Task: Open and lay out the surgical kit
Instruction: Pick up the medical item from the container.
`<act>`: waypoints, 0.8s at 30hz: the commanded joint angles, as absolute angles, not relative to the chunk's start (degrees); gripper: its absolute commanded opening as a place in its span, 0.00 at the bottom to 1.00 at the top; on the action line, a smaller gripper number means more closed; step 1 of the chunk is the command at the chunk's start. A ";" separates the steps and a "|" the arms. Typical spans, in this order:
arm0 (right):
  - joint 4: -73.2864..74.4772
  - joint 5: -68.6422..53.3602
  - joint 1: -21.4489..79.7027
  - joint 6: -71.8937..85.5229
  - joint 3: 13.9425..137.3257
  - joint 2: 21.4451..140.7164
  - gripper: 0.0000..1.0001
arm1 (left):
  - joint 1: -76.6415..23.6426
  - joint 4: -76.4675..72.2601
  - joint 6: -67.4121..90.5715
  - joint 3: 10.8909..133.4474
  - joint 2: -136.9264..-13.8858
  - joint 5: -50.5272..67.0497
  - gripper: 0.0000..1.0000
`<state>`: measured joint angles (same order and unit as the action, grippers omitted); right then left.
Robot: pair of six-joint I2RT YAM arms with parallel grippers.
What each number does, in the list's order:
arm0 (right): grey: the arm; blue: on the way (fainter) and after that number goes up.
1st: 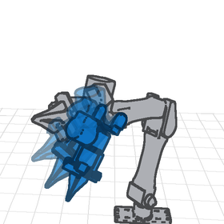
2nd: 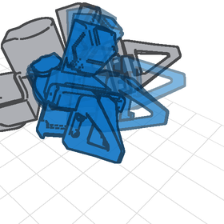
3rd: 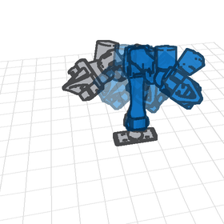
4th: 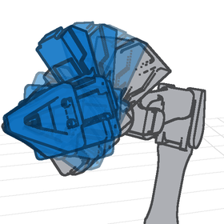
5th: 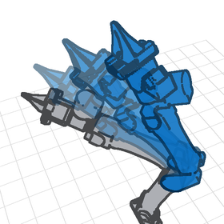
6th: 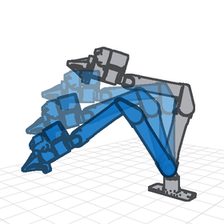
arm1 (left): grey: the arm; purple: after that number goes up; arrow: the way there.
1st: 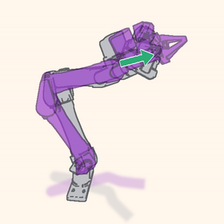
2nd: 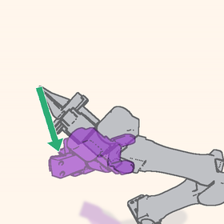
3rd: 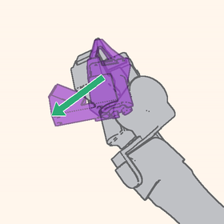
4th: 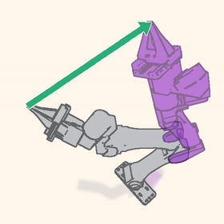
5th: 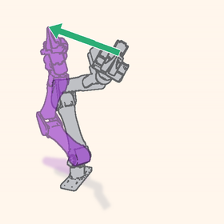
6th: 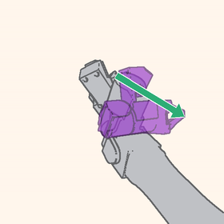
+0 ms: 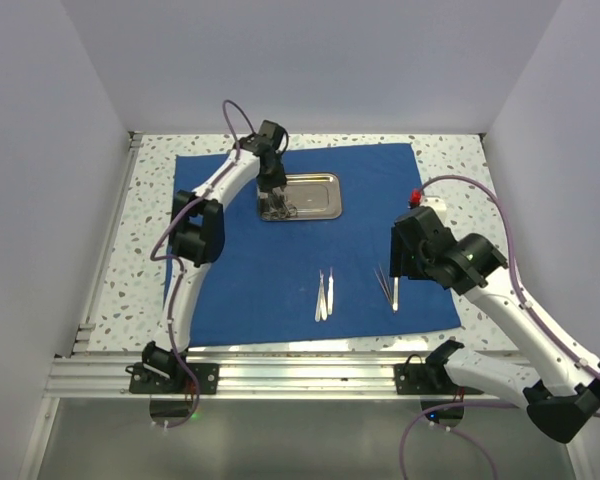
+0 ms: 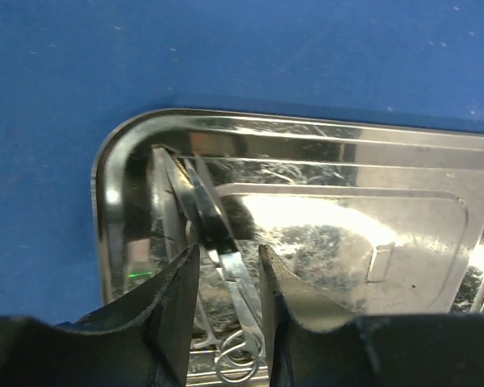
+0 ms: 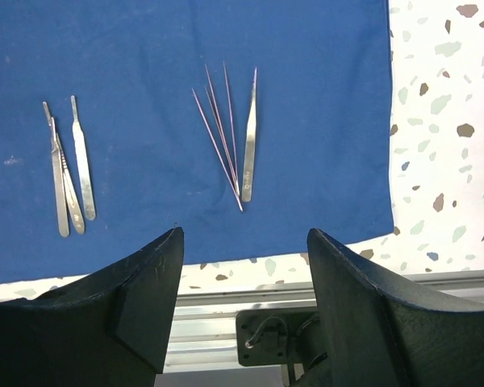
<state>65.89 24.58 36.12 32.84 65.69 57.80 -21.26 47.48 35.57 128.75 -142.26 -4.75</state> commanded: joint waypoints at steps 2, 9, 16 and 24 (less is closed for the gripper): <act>63.55 25.58 36.39 32.61 68.03 58.71 0.66 | -22.24 44.21 33.75 128.76 -139.48 -4.39 0.39; 63.02 25.84 36.47 31.38 67.85 58.19 0.66 | -23.46 46.93 33.05 128.85 -141.50 -6.58 0.38; 63.37 26.54 36.30 30.41 66.80 55.73 0.66 | -25.13 49.22 33.75 127.88 -141.68 -9.40 0.37; 63.37 26.72 36.30 29.97 65.83 54.05 0.66 | -26.72 52.21 34.36 125.26 -141.86 -11.51 0.32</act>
<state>64.64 24.99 36.12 30.70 65.76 54.98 -26.00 48.45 34.72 127.55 -142.28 -10.24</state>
